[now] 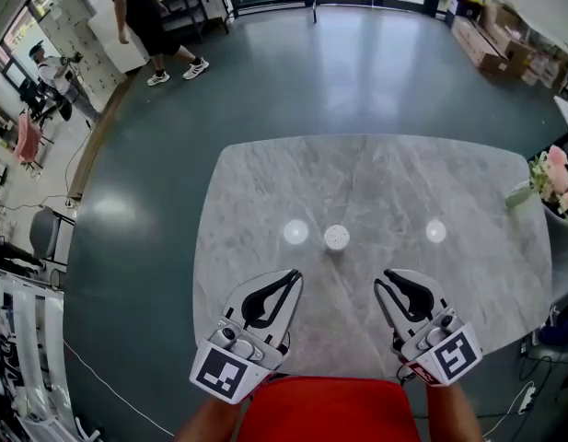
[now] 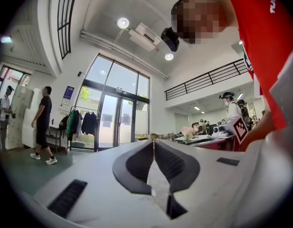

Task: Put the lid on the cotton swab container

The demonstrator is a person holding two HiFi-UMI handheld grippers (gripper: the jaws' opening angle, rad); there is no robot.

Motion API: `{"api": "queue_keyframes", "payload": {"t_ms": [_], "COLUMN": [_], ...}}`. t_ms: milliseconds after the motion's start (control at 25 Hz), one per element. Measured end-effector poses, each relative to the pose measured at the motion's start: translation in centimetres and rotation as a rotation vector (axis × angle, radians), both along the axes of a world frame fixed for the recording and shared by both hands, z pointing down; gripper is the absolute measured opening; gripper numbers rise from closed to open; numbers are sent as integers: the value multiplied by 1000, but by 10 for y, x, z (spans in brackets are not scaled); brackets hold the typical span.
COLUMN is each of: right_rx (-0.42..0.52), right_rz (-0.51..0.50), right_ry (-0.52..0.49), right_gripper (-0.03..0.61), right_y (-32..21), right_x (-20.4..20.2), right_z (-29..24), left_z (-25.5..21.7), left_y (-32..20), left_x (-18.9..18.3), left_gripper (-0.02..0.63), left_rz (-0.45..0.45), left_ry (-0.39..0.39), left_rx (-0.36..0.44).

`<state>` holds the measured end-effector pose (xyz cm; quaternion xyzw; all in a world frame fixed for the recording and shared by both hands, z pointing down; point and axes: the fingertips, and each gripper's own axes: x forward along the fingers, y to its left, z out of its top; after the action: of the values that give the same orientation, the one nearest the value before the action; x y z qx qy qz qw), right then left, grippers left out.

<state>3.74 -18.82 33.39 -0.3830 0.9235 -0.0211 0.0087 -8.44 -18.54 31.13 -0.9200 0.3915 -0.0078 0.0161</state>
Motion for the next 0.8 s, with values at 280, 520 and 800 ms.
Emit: {"api": "queue_keyframes", "payload": {"t_ms": [280, 520, 800], "right_rx": [25, 28, 26], "right_rz": [43, 72, 56], "right_ry": [-21, -35, -50], "right_gripper": [45, 18, 17], "right_y": [23, 35, 42], "right_x": [14, 23, 25], "right_z": [-7, -14, -12], "left_z": [-3, -7, -2], "left_y": [19, 27, 31], "left_x": [4, 14, 21], "left_gripper": [17, 17, 17], "left_rz": [16, 37, 41], "left_ry": [-1, 5, 1], "left_rx": [-1, -6, -23]}}
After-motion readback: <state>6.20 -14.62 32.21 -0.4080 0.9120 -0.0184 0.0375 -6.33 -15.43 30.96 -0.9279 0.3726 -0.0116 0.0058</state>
